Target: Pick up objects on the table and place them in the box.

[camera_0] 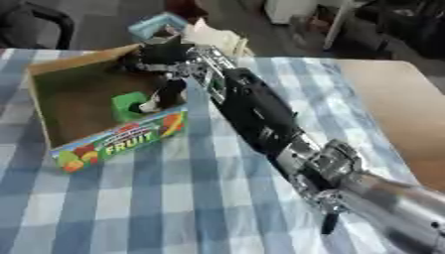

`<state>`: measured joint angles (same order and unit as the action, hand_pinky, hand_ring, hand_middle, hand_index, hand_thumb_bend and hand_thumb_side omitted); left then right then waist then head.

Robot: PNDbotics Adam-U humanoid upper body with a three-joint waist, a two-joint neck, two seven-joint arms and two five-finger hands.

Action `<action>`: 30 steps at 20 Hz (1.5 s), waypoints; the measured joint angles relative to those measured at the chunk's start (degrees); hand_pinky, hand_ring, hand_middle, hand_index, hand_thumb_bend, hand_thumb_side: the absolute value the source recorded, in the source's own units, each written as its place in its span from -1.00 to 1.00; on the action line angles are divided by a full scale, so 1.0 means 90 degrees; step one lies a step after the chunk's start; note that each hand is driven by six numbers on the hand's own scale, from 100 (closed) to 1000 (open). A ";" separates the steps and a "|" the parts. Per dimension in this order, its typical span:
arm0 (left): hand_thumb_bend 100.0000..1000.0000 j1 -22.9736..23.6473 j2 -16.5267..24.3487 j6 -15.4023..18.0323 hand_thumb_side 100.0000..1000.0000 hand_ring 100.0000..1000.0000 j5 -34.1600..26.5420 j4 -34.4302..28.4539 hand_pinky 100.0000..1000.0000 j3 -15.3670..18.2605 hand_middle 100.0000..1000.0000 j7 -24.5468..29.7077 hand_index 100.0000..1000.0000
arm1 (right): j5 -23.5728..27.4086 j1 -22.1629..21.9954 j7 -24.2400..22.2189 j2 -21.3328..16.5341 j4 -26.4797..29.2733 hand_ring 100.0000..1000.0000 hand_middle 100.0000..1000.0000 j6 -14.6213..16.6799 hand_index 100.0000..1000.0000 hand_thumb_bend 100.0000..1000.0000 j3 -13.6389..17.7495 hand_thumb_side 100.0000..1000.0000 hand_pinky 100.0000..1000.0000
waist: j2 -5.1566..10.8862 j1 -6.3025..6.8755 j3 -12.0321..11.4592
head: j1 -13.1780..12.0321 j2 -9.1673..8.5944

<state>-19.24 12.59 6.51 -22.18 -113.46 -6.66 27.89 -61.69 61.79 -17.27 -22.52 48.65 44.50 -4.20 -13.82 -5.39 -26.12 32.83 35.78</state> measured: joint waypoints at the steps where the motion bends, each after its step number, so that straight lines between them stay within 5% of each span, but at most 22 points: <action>1: -1.00 0.0000 0.0000 -0.0001 0.13 0.21 0.0000 0.0000 0.39 0.0003 0.16 -0.0001 0.56 | -0.0069 0.0000 0.0085 -0.0001 0.0025 0.61 0.99 0.0019 1.00 -0.34 0.0002 0.09 0.61 | 0.0000 0.0001 0.0010 | -0.0002 0.0000; 6: -1.00 0.0011 0.0000 -0.0016 0.13 0.21 0.0008 0.0000 0.40 0.0020 0.16 -0.0016 0.56 | -0.0148 0.0025 0.0531 -0.0133 0.0186 0.59 0.95 0.0089 1.00 -0.23 0.0080 -0.20 0.61 | 0.0012 0.0020 0.0111 | -0.0033 0.0012; 10: -1.00 0.0053 0.0000 -0.0020 0.13 0.21 0.0015 0.0000 0.40 0.0021 0.16 -0.0021 0.56 | -0.0036 0.0085 0.0872 -0.0319 0.0344 0.56 0.91 0.0044 1.00 -0.33 0.0151 -0.52 0.58 | 0.0073 0.0059 0.0236 | -0.0064 0.0049; 12: -1.00 0.0086 0.0000 -0.0027 0.13 0.21 0.0029 0.0000 0.40 0.0022 0.16 -0.0028 0.56 | 0.0099 0.0095 0.1044 -0.0409 0.0414 0.55 0.89 -0.0012 1.00 -0.41 0.0183 -0.76 0.56 | 0.0097 0.0073 0.0319 | -0.0098 0.0053; 15: -1.00 0.0132 0.0000 -0.0031 0.13 0.22 0.0055 0.0001 0.40 0.0030 0.17 -0.0045 0.56 | 0.0383 0.0099 0.1238 -0.0542 0.0489 0.51 0.84 -0.0158 1.00 -0.88 0.0250 -1.00 0.50 | 0.0145 0.0118 0.0469 | -0.0157 0.0067; 24: -1.00 0.0320 0.0005 0.0015 0.15 0.28 0.0177 0.0132 0.42 0.0206 0.21 -0.0194 0.56 | 0.1359 -0.0329 0.1787 -0.0762 0.0862 0.43 0.71 -0.0345 1.00 -1.00 0.0489 -1.00 0.38 | 0.0265 0.0274 0.1199 | -0.0496 0.0150; 29: -1.00 0.0411 0.0018 0.0063 0.16 0.30 0.0289 0.0230 0.43 0.0376 0.23 -0.0364 0.56 | 0.1881 -0.1035 0.2274 -0.1072 0.1515 0.38 0.64 -0.0198 1.00 -1.00 0.0402 -0.98 0.32 | 0.0292 0.0344 0.1733 | -0.0994 0.0160; 30: -1.00 0.0417 0.0023 0.0073 0.17 0.31 0.0312 0.0247 0.43 0.0414 0.24 -0.0404 0.56 | 0.1993 -0.1210 0.2383 -0.1113 0.1673 0.36 0.61 -0.0192 1.00 -1.00 0.0383 -0.81 0.31 | 0.0292 0.0352 0.1843 | -0.1126 0.0160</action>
<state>-15.49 12.80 7.17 -19.37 -111.23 -2.94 24.25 -43.76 50.90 4.18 -32.54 63.70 42.77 -0.75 -11.20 -2.22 -9.54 22.70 37.22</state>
